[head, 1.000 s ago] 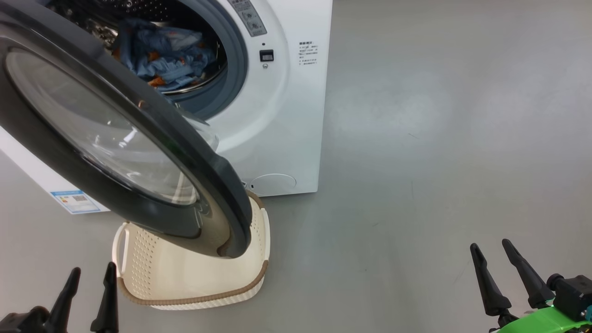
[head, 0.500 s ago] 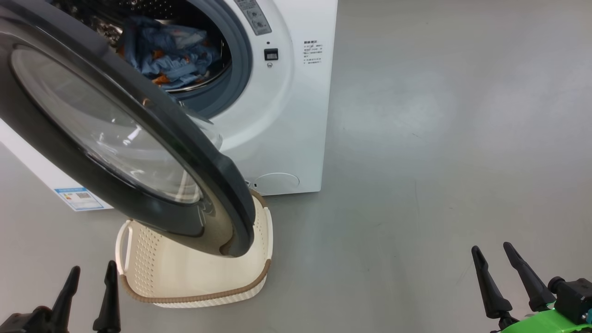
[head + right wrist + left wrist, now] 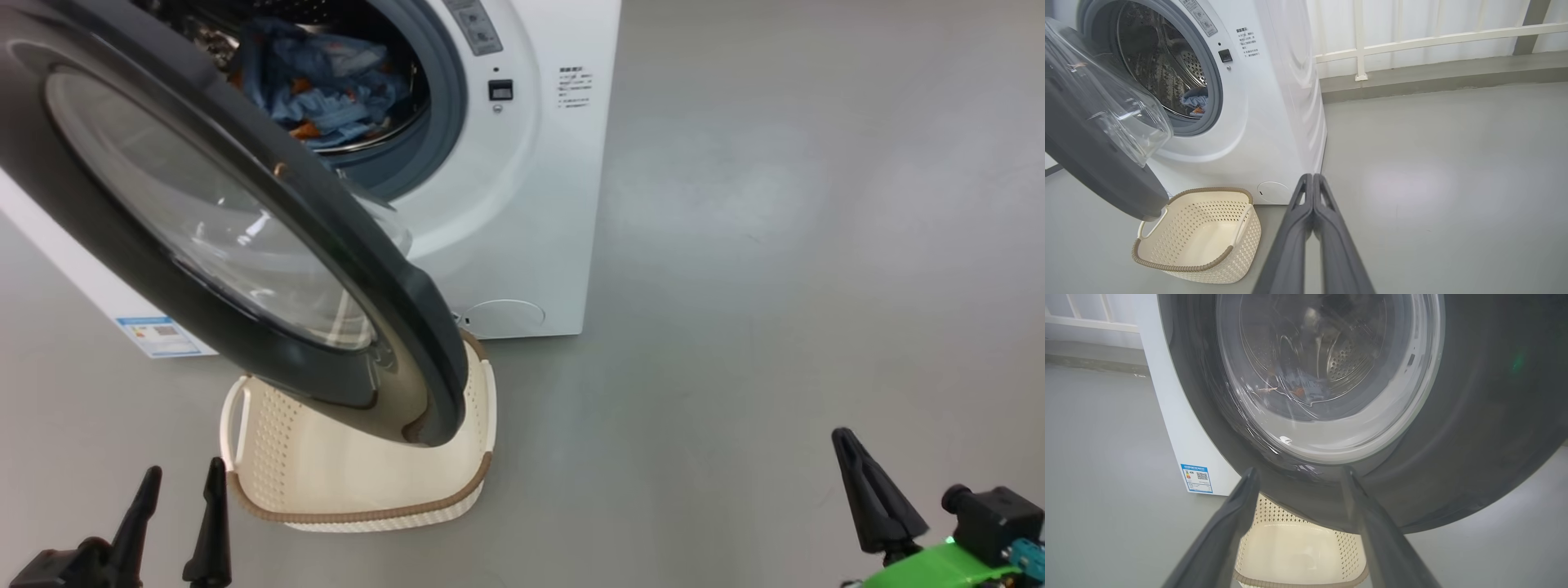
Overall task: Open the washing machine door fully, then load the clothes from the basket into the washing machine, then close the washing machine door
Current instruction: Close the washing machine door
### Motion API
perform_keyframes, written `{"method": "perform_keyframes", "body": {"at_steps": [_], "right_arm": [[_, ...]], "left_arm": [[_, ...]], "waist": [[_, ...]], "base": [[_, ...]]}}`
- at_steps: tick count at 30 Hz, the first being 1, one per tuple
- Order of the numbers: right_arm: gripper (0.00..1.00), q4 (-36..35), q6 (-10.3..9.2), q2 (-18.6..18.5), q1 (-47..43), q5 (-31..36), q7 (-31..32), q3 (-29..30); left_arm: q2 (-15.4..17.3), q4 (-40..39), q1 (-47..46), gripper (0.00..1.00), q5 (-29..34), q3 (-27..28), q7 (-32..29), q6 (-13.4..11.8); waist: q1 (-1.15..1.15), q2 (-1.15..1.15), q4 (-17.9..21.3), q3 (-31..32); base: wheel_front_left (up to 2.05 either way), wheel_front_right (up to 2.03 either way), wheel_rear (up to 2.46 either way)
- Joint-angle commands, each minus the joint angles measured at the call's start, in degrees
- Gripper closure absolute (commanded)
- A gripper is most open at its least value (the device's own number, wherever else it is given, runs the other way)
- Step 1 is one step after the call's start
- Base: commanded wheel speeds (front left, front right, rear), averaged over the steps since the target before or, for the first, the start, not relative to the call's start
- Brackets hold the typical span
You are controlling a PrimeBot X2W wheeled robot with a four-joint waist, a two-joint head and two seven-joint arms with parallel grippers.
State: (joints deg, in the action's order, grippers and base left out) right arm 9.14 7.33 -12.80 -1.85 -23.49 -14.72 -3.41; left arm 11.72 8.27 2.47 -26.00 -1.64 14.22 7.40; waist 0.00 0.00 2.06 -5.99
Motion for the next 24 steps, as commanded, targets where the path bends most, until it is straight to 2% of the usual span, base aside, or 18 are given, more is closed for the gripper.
{"method": "perform_keyframes", "body": {"at_steps": [1,15,24], "right_arm": [[1.00,-1.4,0.16,-0.8,2.3,-0.3,-0.3,-1.6],[1.00,-2.2,0.16,2.3,14.4,-1.3,-0.3,-8.0],[1.00,-9.7,0.16,4.0,23.1,-2.0,-0.3,-12.3]], "left_arm": [[0.9,-1.5,-1.8,0.00,0.3,2.0,0.8,0.1],[-1.2,-1.8,-3.1,0.00,0.6,0.9,0.8,0.1],[-2.0,-3.0,-2.6,0.00,1.2,0.1,0.8,0.1]], "waist": [[0.00,0.00,-0.6,-0.1],[0.00,0.00,-6.5,0.4],[0.00,0.00,-9.7,2.2]], "base": [[0.00,0.00,0.00],[0.00,0.00,0.00],[0.00,0.00,0.00]]}}
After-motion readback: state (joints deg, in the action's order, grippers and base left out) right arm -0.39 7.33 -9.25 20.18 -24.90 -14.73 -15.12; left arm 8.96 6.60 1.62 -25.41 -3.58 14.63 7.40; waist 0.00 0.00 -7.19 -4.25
